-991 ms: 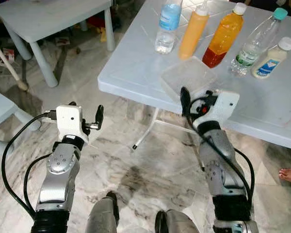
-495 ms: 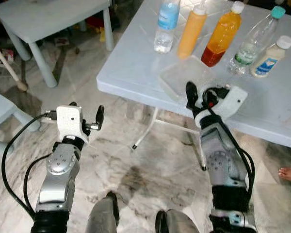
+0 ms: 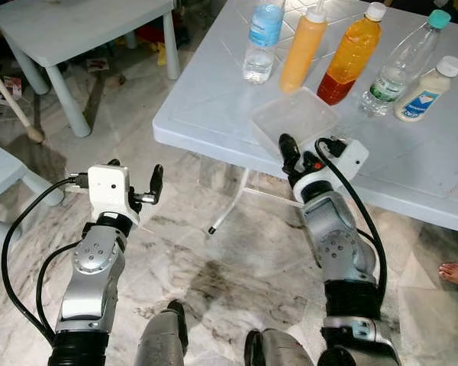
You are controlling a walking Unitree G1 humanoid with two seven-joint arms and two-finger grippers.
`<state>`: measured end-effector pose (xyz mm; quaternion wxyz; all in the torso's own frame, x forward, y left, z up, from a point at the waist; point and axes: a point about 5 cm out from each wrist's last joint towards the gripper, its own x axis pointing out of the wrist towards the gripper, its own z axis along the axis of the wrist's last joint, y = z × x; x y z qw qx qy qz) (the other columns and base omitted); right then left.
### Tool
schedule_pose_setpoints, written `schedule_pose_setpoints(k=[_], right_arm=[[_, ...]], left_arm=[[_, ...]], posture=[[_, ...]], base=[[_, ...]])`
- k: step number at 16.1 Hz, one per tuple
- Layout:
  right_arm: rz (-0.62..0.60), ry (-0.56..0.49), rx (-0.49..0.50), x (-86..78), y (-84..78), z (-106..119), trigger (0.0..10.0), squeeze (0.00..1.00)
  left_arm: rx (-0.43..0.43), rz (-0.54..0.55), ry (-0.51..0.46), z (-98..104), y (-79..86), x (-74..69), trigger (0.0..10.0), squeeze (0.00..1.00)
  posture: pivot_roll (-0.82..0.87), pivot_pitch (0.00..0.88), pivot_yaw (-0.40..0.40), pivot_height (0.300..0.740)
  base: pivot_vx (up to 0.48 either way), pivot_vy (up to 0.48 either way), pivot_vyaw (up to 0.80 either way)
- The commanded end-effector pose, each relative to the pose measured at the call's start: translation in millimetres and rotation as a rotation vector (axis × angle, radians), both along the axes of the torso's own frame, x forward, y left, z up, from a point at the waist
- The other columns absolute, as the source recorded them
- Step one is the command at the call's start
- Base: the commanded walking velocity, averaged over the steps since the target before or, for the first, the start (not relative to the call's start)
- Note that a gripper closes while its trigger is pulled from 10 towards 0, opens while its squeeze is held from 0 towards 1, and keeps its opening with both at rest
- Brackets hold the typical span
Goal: Restocking fridge
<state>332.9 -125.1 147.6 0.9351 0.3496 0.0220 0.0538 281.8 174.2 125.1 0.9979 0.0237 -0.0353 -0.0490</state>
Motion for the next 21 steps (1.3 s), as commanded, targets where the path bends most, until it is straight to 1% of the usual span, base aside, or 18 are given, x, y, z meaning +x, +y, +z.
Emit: schedule_pose_setpoints(k=[1, 2, 3, 5, 6, 8, 9, 10, 13, 18, 21], right_arm=[[-0.009, -0.018, 0.019, 3.1, -2.9, 3.3, 0.0, 0.00], [-0.011, -0.021, 0.023, 4.9, -4.0, 4.4, 0.0, 0.00], [-0.033, -0.024, 0.042, 8.1, -9.0, 7.0, 0.0, 0.00], [-0.045, -0.027, 0.046, 9.1, -12.6, 8.3, 0.0, 0.00], [-0.059, -0.026, 0.048, 9.3, -17.3, 8.0, 0.0, 0.00], [-0.096, -0.011, 0.060, 9.2, -26.9, 5.3, 0.0, 0.00], [-0.100, -0.007, 0.063, 9.3, -28.2, 4.8, 0.0, 0.00], [-0.125, 0.008, 0.068, 8.1, -36.2, 2.1, 0.0, 0.00], [-0.167, 0.036, 0.075, 4.9, -47.4, -1.4, 0.0, 0.00], [-0.208, 0.066, 0.067, 3.0, -64.0, -5.1, 0.0, 0.00], [-0.221, 0.048, 0.040, 4.2, -73.5, 2.0, 0.0, 0.00]], left_arm=[[0.006, 0.000, 0.004, -0.2, 1.1, -2.9, 10.0, 0.00], [0.007, 0.000, 0.004, -0.1, 1.4, -2.8, 10.0, 0.00], [0.009, 0.002, 0.004, 0.1, 2.3, -2.7, 10.0, 0.00], [0.009, 0.002, 0.003, 0.4, 2.4, -2.6, 10.0, 0.00], [0.009, 0.001, 0.003, 0.9, 2.2, -2.7, 10.0, 0.00], [0.008, -0.002, 0.004, 1.0, 1.8, -2.8, 10.0, 0.00], [0.008, -0.003, 0.004, 1.0, 1.8, -2.7, 10.0, 0.00], [0.008, -0.005, 0.004, 1.2, 1.7, -2.3, 10.0, 0.00], [0.007, -0.008, 0.003, 1.8, 1.0, -1.7, 10.0, 0.00], [0.004, -0.010, 0.005, 1.8, 0.1, -1.7, 10.0, 0.00], [0.005, -0.011, 0.004, 2.0, -0.6, -0.9, 10.0, 0.00]], posture=[[0.06, 0.178, -0.022, 0.740], [0.06, 0.178, -0.022, 0.740], [0.06, 0.178, -0.020, 0.740], [0.06, 0.179, -0.019, 0.740], [0.06, 0.179, -0.017, 0.740], [0.06, 0.179, -0.013, 0.740], [0.06, 0.179, -0.013, 0.740], [0.06, 0.179, -0.012, 0.740], [0.06, 0.180, -0.010, 0.740], [0.05, 0.182, -0.009, 0.740], [0.05, 0.178, -0.008, 0.740]], base=[[0.000, 0.000, 0.00], [0.000, 0.000, 0.00], [0.000, 0.000, 0.00], [0.000, 0.000, 0.00], [0.000, 0.000, 0.00], [0.000, 0.000, 0.00], [0.000, 0.000, 0.00], [0.000, 0.000, 0.00], [0.000, 0.000, 0.00], [0.000, 0.000, 0.00], [0.000, 0.000, 0.00]])
